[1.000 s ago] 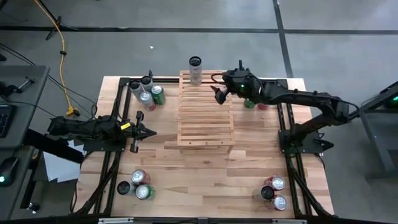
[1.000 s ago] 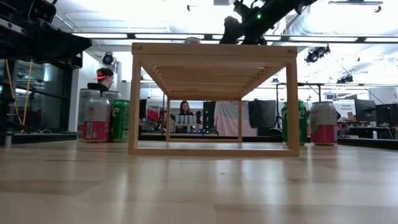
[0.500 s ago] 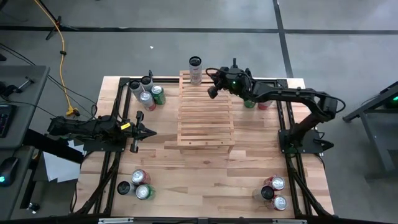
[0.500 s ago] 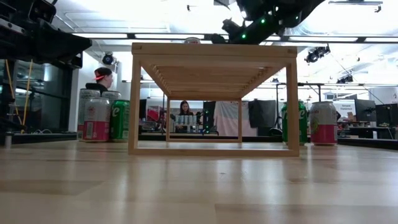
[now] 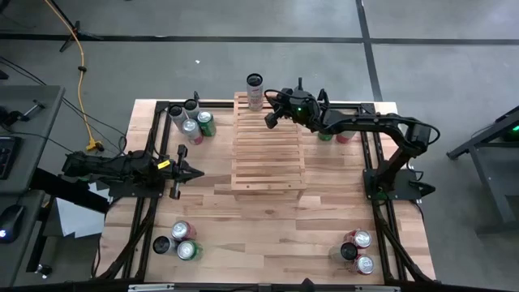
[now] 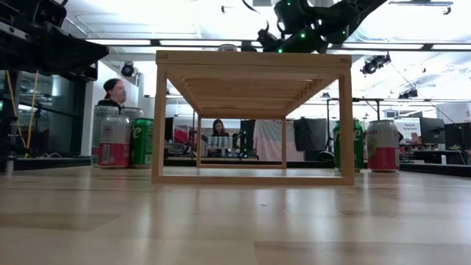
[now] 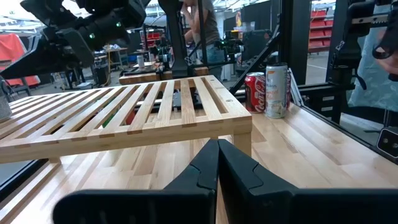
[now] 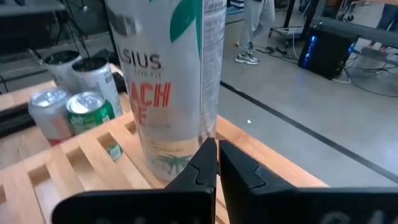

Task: Place canned beverage on shelf
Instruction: Put the top right white pink soda can on the shelf

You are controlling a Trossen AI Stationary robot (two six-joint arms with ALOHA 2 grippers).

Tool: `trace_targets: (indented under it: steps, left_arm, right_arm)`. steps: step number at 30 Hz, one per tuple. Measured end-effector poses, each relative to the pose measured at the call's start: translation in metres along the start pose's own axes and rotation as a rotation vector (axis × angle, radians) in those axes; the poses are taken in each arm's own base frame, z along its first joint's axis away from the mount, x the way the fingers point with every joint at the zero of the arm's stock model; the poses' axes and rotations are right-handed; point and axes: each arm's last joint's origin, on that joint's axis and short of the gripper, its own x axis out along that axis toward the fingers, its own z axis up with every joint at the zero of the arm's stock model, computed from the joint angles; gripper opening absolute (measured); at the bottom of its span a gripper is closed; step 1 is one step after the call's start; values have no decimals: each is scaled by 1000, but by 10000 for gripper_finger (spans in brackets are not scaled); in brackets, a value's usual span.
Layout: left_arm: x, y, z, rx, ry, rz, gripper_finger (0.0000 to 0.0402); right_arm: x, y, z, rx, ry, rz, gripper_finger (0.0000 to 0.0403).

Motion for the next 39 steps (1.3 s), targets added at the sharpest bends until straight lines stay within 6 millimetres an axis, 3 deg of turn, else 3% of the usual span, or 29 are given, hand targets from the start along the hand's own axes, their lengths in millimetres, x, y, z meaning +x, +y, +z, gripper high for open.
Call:
trace_targets:
  steps: [22,39]
  left_arm:
    - [0,0,0,0,0,0,0]
    - [0,0,0,0,0,0,0]
  right_arm:
    - [16,1,-7,42,-58,-31,0]
    - [15,4,-5,137,-68,81,0]
